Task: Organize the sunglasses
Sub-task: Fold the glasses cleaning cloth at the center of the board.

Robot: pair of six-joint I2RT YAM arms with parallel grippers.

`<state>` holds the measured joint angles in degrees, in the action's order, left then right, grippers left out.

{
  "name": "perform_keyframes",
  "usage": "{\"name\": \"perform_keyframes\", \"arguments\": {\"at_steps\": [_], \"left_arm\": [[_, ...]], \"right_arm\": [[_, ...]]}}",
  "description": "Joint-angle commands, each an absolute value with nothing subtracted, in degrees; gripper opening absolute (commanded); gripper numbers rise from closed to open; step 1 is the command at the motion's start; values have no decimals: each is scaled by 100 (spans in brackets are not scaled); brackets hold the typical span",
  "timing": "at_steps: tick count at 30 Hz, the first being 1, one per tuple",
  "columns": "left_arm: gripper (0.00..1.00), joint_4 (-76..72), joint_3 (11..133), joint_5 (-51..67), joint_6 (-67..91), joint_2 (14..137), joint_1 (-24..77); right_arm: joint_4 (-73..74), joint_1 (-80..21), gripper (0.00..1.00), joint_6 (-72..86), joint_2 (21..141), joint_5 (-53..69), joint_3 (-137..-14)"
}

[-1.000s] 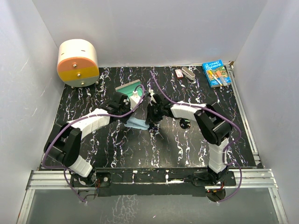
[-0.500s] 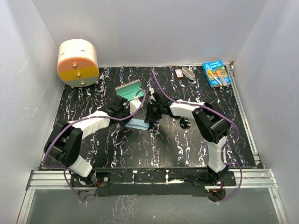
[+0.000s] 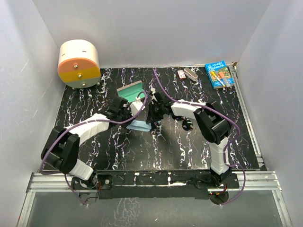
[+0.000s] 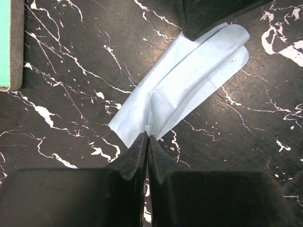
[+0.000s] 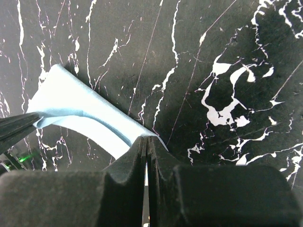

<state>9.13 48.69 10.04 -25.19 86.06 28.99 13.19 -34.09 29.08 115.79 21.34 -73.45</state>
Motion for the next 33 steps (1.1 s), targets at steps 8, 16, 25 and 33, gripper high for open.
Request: {"name": "perform_keyframes", "arguments": {"at_steps": [8,16,25,33], "left_arm": [[0,1084,4575,1098,-2821,7988,2909],[0,1148,4515,1147,-2883,7864,2909],[0,1375,4627,1389,-2972,7722,2909],[0,1467,4575,1459,-3120,7656,2909]], "right_arm": [[1582,-3344,8,2786,12052,1413,-7469],[1641,-3349,8,2812,12085,1333,-7479],[1667,-3348,8,2861,12135,1285,-7483],[1741,-3344,8,2902,12216,1226,-7532]]}}
